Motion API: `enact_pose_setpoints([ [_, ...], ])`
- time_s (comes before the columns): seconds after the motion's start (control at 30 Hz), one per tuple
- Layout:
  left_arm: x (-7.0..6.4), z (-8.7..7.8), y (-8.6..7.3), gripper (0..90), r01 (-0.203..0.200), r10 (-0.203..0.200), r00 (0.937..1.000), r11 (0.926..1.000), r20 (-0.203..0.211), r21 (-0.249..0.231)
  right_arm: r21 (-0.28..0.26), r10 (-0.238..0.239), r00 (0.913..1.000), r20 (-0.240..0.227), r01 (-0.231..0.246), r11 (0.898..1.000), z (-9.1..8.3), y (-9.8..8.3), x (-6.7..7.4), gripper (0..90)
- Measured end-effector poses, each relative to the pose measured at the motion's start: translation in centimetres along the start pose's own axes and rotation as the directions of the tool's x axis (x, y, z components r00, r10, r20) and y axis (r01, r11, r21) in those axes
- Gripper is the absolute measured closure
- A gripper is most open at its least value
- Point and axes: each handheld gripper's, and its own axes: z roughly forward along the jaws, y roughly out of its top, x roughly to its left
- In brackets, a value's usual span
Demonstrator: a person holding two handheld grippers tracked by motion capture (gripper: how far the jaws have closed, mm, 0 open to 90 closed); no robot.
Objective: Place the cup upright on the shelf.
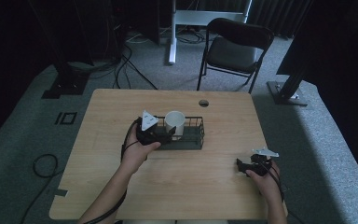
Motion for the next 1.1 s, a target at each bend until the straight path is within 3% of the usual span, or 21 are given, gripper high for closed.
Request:
enact_pose_setpoints([
  [0.67, 2.8, -4.4, -3.1, 11.7, 0.016, -0.016, 0.9982, 0.9999, -0.057, -0.005, 0.002, 0.000, 1.0000, 0.000, 0.000, 1.000, 0.0, 0.0, 0.0, 11.0],
  [1.1, 4.2, -5.8, -6.8, 11.7, 0.043, -0.041, 0.9956, 0.9988, -0.084, 0.022, 0.001, -0.002, 1.0000, 0.000, 0.002, 1.000, 0.0, 0.0, 0.0, 11.0],
])
